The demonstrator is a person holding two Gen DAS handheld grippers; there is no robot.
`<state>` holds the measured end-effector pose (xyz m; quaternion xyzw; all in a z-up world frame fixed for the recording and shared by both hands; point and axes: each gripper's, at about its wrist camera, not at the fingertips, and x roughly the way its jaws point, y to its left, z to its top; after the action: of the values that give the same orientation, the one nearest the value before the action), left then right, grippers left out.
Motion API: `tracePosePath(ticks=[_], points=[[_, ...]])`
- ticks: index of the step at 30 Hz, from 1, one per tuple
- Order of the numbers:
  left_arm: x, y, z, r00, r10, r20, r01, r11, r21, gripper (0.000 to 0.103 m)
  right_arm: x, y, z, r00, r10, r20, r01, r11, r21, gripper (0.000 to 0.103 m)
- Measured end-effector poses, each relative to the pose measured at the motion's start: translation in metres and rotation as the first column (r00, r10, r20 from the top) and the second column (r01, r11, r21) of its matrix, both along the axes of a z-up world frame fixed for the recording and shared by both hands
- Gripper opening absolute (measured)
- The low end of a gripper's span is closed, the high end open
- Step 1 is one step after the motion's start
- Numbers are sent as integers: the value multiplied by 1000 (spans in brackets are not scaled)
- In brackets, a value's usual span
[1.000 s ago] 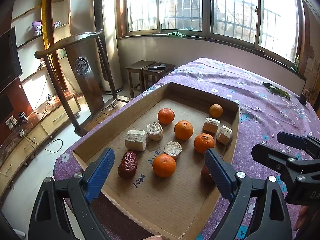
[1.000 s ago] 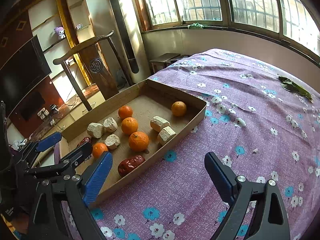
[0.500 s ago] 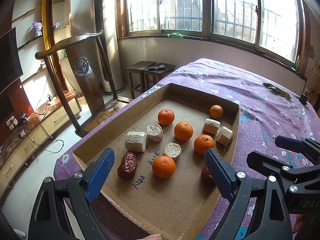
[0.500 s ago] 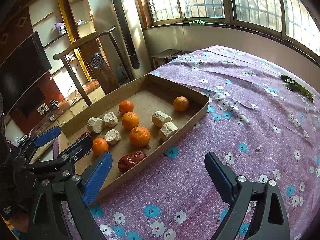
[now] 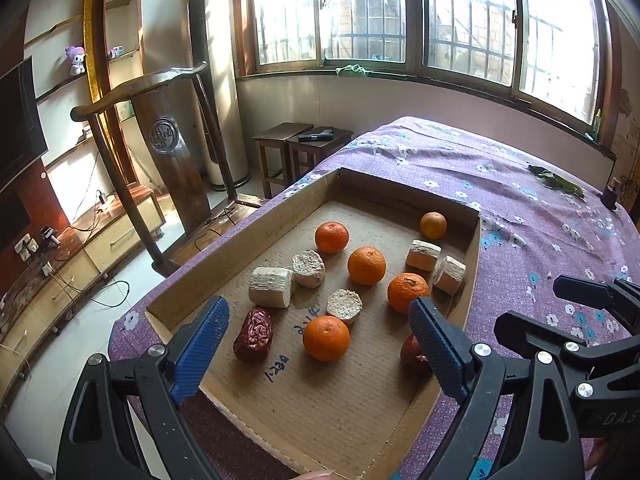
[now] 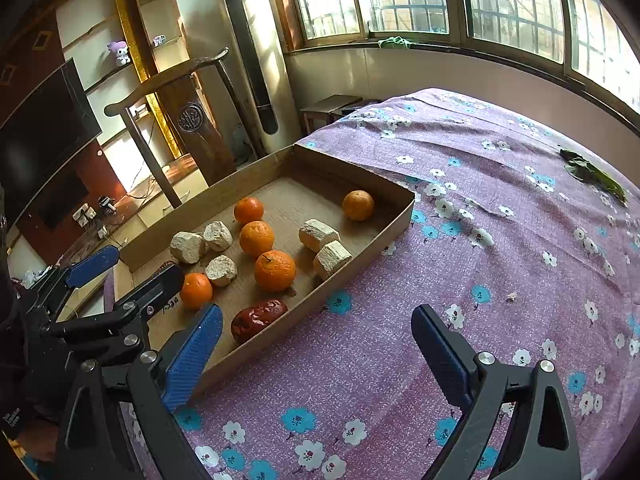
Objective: Organize fruits
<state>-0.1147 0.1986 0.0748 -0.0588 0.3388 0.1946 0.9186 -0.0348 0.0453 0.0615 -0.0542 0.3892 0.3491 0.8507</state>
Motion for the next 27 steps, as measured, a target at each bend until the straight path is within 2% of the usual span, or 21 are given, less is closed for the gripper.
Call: tracePosePath(ticks=[27], points=[[7, 4, -8, 1000, 13, -17, -13, 1000, -1, 91, 4, 8, -9, 1000, 12, -29, -12, 1000, -24, 99]])
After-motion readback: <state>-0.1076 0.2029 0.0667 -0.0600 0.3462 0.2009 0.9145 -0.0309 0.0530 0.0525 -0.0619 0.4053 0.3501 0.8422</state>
